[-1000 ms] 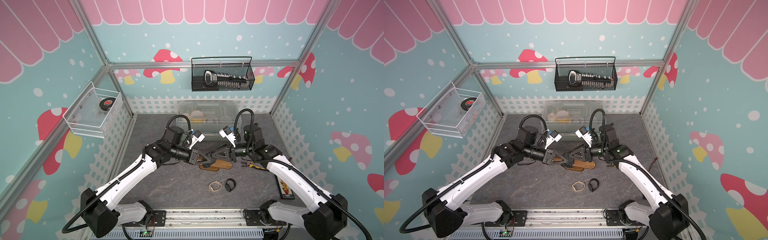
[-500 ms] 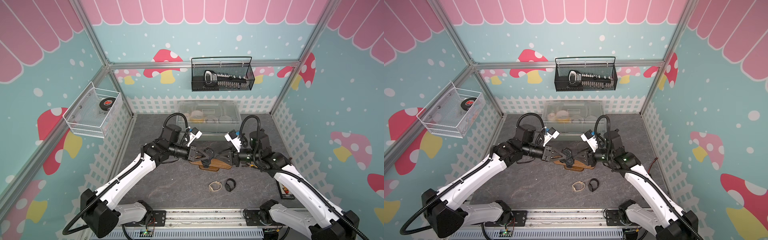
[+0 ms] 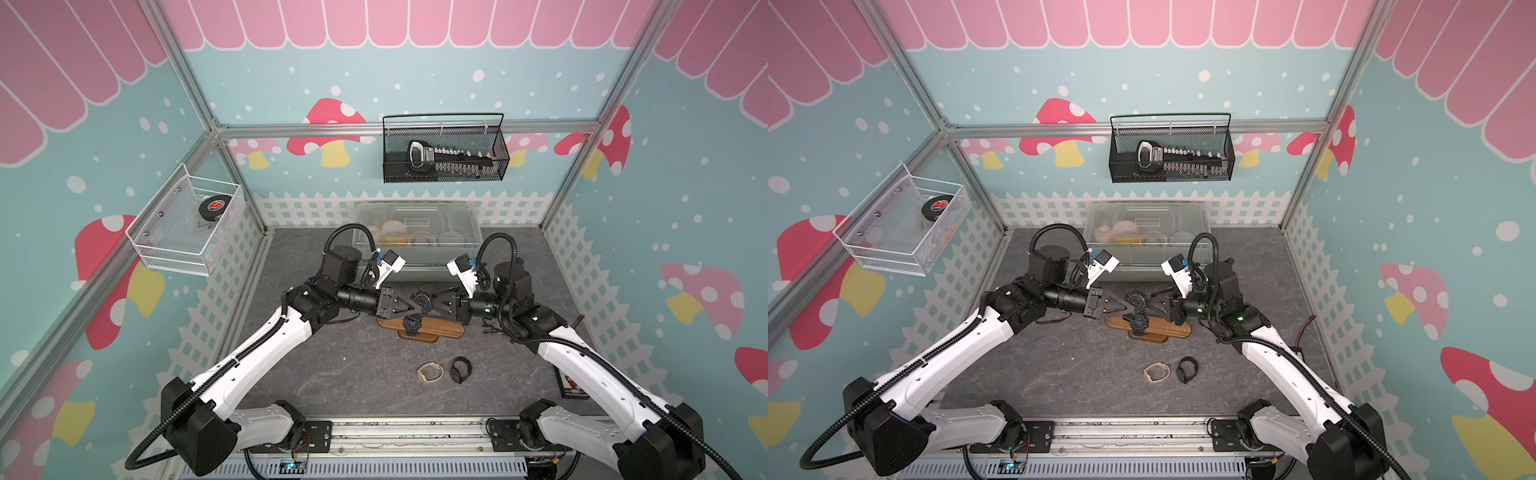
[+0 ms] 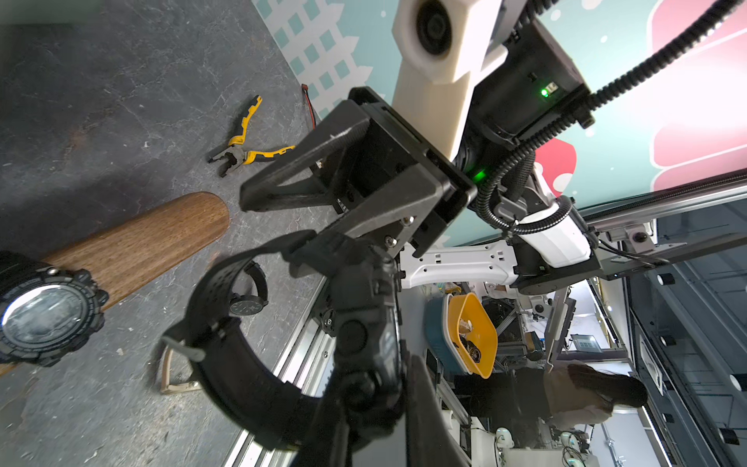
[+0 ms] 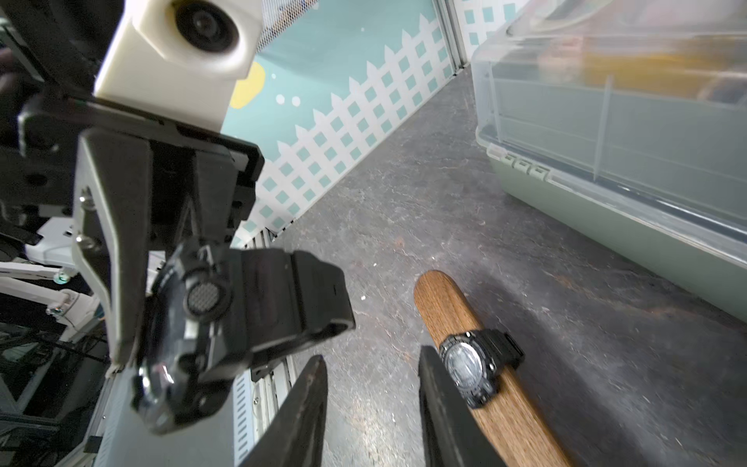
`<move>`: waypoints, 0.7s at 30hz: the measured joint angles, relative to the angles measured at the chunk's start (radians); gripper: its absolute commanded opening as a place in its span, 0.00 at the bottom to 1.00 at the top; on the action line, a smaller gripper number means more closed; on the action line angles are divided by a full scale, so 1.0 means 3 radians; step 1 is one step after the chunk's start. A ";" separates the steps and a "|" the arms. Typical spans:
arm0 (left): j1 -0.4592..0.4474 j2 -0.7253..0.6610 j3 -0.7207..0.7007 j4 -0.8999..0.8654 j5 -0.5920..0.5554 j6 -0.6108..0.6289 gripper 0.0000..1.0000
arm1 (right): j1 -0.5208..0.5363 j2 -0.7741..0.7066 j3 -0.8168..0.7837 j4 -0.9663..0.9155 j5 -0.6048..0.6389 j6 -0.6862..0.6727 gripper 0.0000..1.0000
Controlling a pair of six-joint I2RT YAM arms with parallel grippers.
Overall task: Place watch on stand
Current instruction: Pick up the watch at the center of the board.
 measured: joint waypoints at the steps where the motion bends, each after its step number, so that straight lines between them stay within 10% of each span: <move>1: 0.0000 0.0000 0.0000 0.0022 0.0008 -0.0011 0.00 | 0.0000 0.0025 0.0000 0.0107 -0.0031 0.0048 0.36; 16: 0.0034 -0.0025 0.0000 0.0467 0.0159 -0.0239 0.00 | 0.0116 0.0281 -0.0015 0.1073 -0.0287 0.0590 0.36; 21: 0.0038 -0.0025 0.0001 0.0533 0.0179 -0.0268 0.00 | 0.0165 0.0310 -0.0074 0.1372 -0.0305 0.0774 0.05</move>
